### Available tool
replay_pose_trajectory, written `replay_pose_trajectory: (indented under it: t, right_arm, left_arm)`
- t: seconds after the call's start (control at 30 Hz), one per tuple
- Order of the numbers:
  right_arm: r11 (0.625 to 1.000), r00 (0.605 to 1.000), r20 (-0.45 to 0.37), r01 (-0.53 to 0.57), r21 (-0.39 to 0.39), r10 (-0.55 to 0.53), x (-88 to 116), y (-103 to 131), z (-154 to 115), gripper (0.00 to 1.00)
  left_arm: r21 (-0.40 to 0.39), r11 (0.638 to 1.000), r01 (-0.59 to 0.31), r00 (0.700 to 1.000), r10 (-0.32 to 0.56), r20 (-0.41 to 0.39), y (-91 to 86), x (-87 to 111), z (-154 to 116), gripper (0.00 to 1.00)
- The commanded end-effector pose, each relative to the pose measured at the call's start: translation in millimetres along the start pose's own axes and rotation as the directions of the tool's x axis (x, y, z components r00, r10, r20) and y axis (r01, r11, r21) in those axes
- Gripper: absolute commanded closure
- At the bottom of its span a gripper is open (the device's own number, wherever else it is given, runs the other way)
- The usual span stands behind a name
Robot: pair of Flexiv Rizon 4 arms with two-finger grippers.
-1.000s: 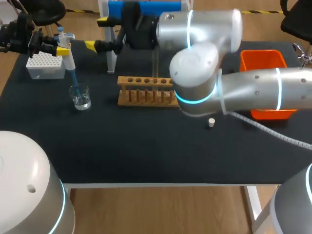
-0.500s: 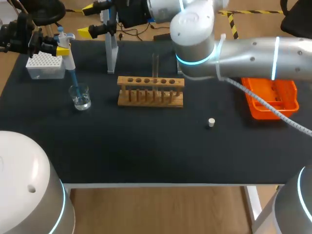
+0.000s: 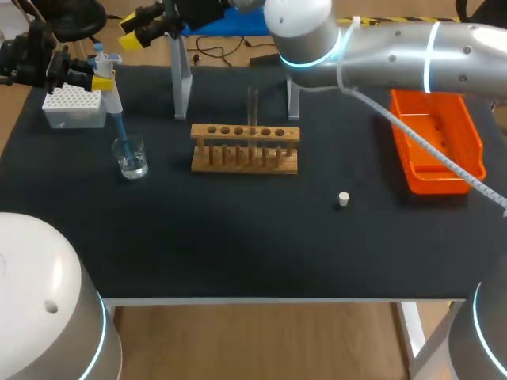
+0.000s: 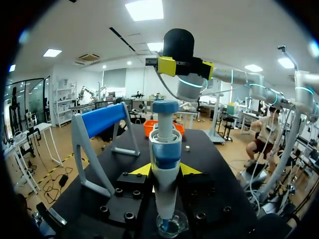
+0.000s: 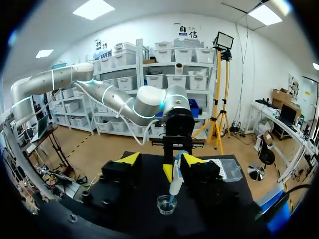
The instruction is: Invert the test tube, pick up the pipette, mount the tip to pipette, aspirate from beaker and dispense into the tube, eject the tip, return the pipette, and cap with the stopper.
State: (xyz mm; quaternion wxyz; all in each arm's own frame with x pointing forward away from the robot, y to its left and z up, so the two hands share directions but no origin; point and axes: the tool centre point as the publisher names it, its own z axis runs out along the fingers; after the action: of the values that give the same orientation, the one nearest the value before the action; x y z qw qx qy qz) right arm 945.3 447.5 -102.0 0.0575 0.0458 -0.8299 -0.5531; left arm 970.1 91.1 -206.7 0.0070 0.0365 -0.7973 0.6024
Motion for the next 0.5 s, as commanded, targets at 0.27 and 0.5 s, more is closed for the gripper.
replay_pose_trajectory:
  t: [0.27, 0.5]
  right_arm:
    - [0.997, 1.000, -0.010, -0.008, 0.083, 0.008, -7, 4, 8, 1.00]
    - [0.995, 1.000, 0.002, -0.012, 0.094, 0.012, -9, 4, 19, 1.00]
  left_arm:
    - [0.002, 1.000, -0.002, 1.000, 0.002, -0.004, 0.6, -0.9, -1, 1.00]
    - [0.002, 1.000, -0.002, 1.000, 0.002, -0.004, 0.6, -0.9, -1, 1.00]
